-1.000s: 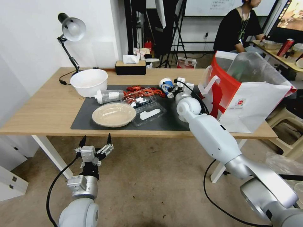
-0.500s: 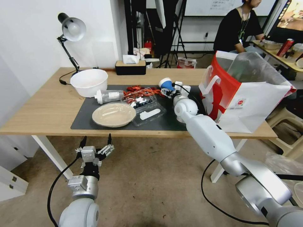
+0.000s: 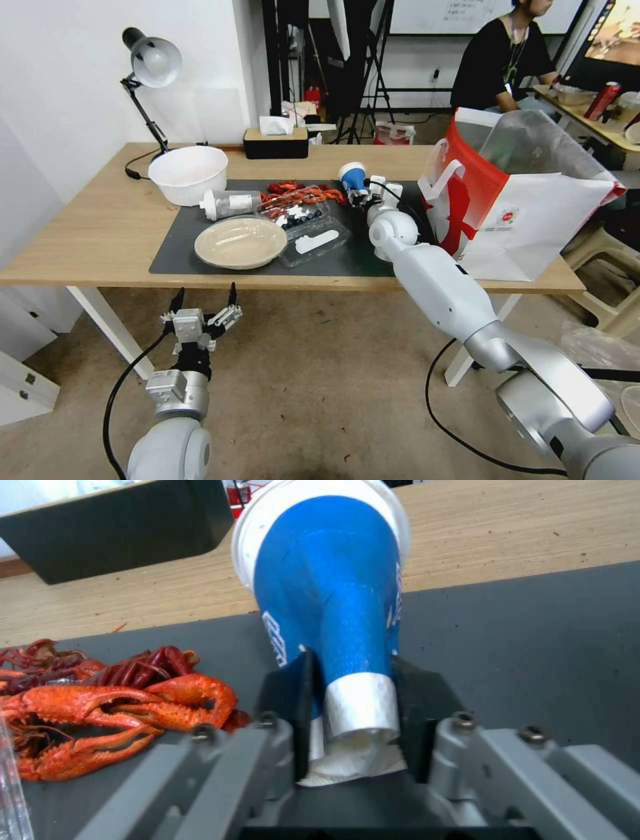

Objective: Pick up the trash from the table and place it into the takeout bag.

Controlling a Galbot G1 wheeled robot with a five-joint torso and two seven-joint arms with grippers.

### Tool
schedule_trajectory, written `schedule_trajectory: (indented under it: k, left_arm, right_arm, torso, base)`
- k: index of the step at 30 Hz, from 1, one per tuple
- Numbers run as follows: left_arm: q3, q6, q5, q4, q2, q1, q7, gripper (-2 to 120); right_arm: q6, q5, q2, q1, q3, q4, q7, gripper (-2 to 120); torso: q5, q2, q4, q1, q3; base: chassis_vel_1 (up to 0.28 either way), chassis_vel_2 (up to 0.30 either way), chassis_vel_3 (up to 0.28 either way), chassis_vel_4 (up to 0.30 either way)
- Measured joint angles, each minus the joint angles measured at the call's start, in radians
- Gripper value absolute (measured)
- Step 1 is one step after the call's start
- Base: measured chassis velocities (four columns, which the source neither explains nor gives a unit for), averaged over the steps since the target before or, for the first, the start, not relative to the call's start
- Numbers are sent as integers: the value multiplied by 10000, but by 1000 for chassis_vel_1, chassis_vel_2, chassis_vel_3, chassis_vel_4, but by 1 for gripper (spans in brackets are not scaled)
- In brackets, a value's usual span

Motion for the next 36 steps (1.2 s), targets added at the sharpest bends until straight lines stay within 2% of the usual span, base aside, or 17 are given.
schedule_trajectory:
  k: [3, 7, 16, 20, 25, 28, 29, 31, 32, 34, 36]
  left_arm:
    - [0, -4, 4, 14, -1, -5, -3, 100]
    - [-1, -18, 5, 41, -1, -9, -7, 100]
    - [-1, -40, 10, 54, -2, 0, -22, 100]
    - [-2, -51, 13, 75, -11, 2, -26, 100]
    - [-6, -60, 13, 82, -2, 1, -29, 100]
    - [-9, -64, 19, 84, 5, 3, -31, 100]
    - [-9, -64, 19, 84, 5, 3, -31, 100]
    - [-3, -64, 42, 90, -6, 3, -31, 100]
    - [-3, -64, 42, 90, -6, 3, -31, 100]
    - [11, -70, 91, 98, -31, 12, -31, 100]
    - [16, -75, 105, 102, -37, 12, -31, 100]
  right_arm:
    - [19, -5, -17, -41, 2, 50, -41, 11]
    - [74, -20, -62, -119, 6, 203, -63, 3]
    - [759, 35, -355, -359, 164, 1196, -584, 3]
    - [1381, 79, -686, -704, 271, 2297, -1210, 3]
    - [1651, -8, -975, -1039, 421, 3343, -1531, 3]
    - [1534, -367, -1255, -1277, 820, 4621, -1460, 3]
    - [1534, -367, -1255, -1277, 820, 4621, -1460, 3]
    - [1097, -696, -1435, -1356, 1207, 5500, -1058, 3]
    - [1097, -696, -1435, -1356, 1207, 5500, -1058, 3]
    - [293, -1171, -1657, -1397, 1671, 6362, -345, 3]
    - [104, -1292, -1723, -1405, 1799, 6572, -155, 3]
  torso:
    - [0, 0, 0, 0, 0]
    - [0, 0, 1, 0, 0]
    - [0, 0, 0, 0, 1]
    - [-1, 0, 0, -2, 1]
    - [0, 0, -1, -2, 1]
    - [0, 0, 1, -2, 1]
    - [0, 0, 1, -2, 1]
    - [1, 0, 1, -2, 1]
    - [1, 0, 1, -2, 1]
    - [-1, 0, 1, -3, 1]
    - [0, 0, 0, -2, 0]
  base:
    - [0, 0, 0, 0]
    - [0, 0, 0, 0]
    - [0, 0, 0, 0]
    - [0, 0, 0, 0]
    - [0, 0, 0, 0]
    - [0, 0, 0, 0]
    - [0, 0, 0, 0]
    - [0, 0, 0, 0]
    - [0, 0, 0, 0]
    - [0, 0, 0, 0]
    - [0, 0, 0, 0]
